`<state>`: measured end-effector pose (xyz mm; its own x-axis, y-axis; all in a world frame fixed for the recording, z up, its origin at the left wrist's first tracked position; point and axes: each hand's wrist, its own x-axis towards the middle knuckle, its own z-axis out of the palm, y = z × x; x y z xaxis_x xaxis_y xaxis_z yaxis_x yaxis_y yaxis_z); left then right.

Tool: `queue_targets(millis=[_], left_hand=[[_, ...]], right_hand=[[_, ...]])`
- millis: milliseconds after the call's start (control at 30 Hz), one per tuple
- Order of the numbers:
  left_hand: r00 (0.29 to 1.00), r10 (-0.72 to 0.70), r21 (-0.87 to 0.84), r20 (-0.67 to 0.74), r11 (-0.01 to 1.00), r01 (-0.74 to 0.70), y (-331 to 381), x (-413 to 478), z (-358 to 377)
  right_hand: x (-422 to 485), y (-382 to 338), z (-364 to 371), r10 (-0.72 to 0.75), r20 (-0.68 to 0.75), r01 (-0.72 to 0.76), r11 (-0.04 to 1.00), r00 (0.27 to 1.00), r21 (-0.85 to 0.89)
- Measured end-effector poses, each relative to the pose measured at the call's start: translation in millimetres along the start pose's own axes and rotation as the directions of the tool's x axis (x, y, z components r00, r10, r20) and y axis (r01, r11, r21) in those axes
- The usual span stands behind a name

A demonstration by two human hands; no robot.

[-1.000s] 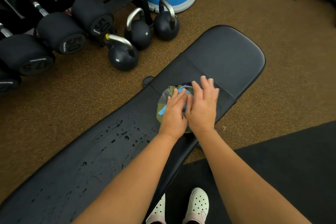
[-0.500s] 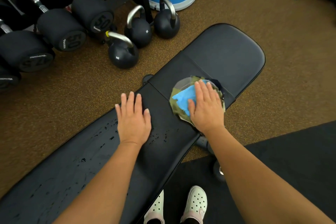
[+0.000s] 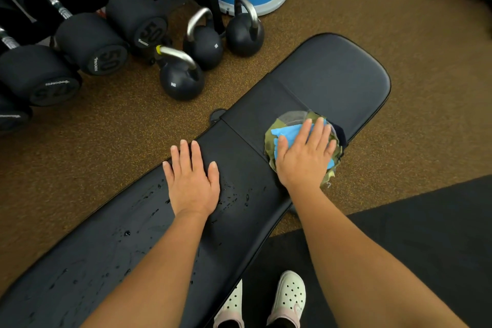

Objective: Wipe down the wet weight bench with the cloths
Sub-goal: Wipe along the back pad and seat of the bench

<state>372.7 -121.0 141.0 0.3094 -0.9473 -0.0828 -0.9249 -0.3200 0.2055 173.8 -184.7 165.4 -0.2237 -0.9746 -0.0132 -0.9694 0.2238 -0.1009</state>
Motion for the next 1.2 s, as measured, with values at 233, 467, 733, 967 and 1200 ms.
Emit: queue_targets(millis=[233, 467, 733, 967, 1200], left_hand=[[1.0, 0.002, 0.003, -0.003, 1.0, -0.002, -1.0, 0.2, -0.4], [1.0, -0.001, 0.01, 0.002, 1.0, 0.001, 1.8, 0.1, -1.3], [1.0, 0.0, 0.02, 0.001, 1.0, 0.0, 1.6, -0.1, -2.6], [1.0, -0.005, 0.011, -0.004, 1.0, 0.005, 2.9, -0.6, -1.2], [1.0, -0.007, 0.017, -0.008, 1.0, 0.007, 2.1, -0.1, -1.3]], right_hand=[[16.9, -2.0, -2.8, -0.286, 0.153, 0.305, 0.944, 0.946, -0.124], [4.0, 0.3, -5.4, 0.119, 0.046, -0.118, 0.993, 0.992, -0.029], [34.0, 19.9, -6.3, -0.082, 0.008, 0.082, 0.983, 0.997, -0.162], [-10.9, -10.3, -5.4, 0.162, 0.082, -0.162, 0.987, 0.983, -0.006], [24.8, 18.0, -2.9, -0.176, -0.086, 0.171, 0.983, 0.981, -0.063]])
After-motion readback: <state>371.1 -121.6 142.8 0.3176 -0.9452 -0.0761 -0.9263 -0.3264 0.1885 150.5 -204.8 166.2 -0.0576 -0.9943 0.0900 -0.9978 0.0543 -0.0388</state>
